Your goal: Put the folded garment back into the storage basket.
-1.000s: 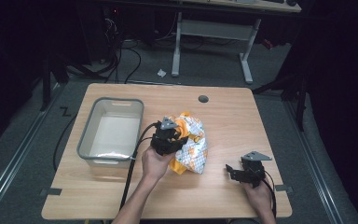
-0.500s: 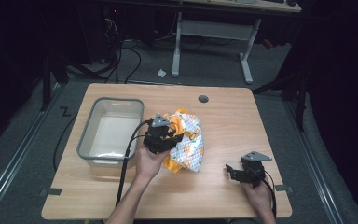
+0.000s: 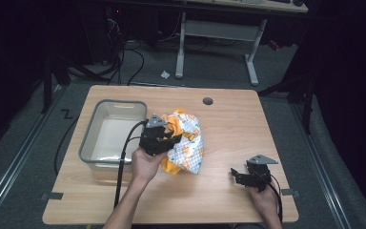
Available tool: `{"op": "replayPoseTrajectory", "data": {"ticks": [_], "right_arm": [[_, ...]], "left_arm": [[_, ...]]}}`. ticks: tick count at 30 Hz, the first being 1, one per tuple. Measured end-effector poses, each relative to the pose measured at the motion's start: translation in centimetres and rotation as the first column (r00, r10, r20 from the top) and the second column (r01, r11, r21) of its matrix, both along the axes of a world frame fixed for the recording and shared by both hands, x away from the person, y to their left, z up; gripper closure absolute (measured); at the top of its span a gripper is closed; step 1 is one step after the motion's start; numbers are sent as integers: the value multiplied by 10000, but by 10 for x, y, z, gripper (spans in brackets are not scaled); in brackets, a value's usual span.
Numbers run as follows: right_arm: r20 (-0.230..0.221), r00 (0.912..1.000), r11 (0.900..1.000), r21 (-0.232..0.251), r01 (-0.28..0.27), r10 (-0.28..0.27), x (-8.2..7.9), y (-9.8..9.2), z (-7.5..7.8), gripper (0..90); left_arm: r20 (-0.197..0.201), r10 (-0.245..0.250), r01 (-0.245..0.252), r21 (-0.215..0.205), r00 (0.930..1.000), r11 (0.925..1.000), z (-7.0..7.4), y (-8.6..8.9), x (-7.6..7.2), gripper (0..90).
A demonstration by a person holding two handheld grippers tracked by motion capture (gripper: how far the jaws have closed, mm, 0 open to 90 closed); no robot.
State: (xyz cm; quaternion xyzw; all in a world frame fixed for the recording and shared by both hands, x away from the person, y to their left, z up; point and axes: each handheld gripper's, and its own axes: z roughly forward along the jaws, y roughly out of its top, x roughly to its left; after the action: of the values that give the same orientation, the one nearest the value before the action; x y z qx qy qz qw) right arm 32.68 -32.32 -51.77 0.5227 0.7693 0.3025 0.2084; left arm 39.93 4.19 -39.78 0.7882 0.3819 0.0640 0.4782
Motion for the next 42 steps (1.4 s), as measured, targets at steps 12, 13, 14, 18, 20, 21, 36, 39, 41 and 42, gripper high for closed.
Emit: {"op": "replayPoseTrajectory", "data": {"ticks": [12,13,14,18,20,21,36,39,41,42], "right_arm": [[11,10000,10000,4,-13,13,0,0,0,235],[3,10000,10000,3,1,-1,0,0,0,235],[13,10000,10000,0,-13,13,0,0,0,235],[10,10000,10000,4,-10,10,0,0,0,235],[15,10000,10000,1,-12,12,0,0,0,235],[2,10000,10000,3,2,-2,0,0,0,235],[12,10000,10000,3,-10,10,0,0,0,235],[11,10000,10000,3,-10,10,0,0,0,235],[14,10000,10000,-1,-13,13,0,0,0,235],[13,10000,10000,1,-11,11,0,0,0,234]], "left_arm": [[122,205,-203,-156,9997,9997,11,19,1,734],[107,230,-228,-199,9997,9995,11,22,1,734],[93,237,-235,-200,9997,9995,12,23,1,734],[92,309,-307,-199,9995,9993,13,29,2,734],[108,341,-340,-164,9994,9993,14,32,2,733],[117,379,-377,-168,9992,9991,14,33,2,734],[304,648,-644,-135,9974,9978,24,54,5,734],[314,693,-689,-120,9971,9975,25,58,5,733],[334,728,-724,-112,9968,9973,25,60,5,733],[334,749,-745,-133,9966,9971,26,62,5,733]]}}
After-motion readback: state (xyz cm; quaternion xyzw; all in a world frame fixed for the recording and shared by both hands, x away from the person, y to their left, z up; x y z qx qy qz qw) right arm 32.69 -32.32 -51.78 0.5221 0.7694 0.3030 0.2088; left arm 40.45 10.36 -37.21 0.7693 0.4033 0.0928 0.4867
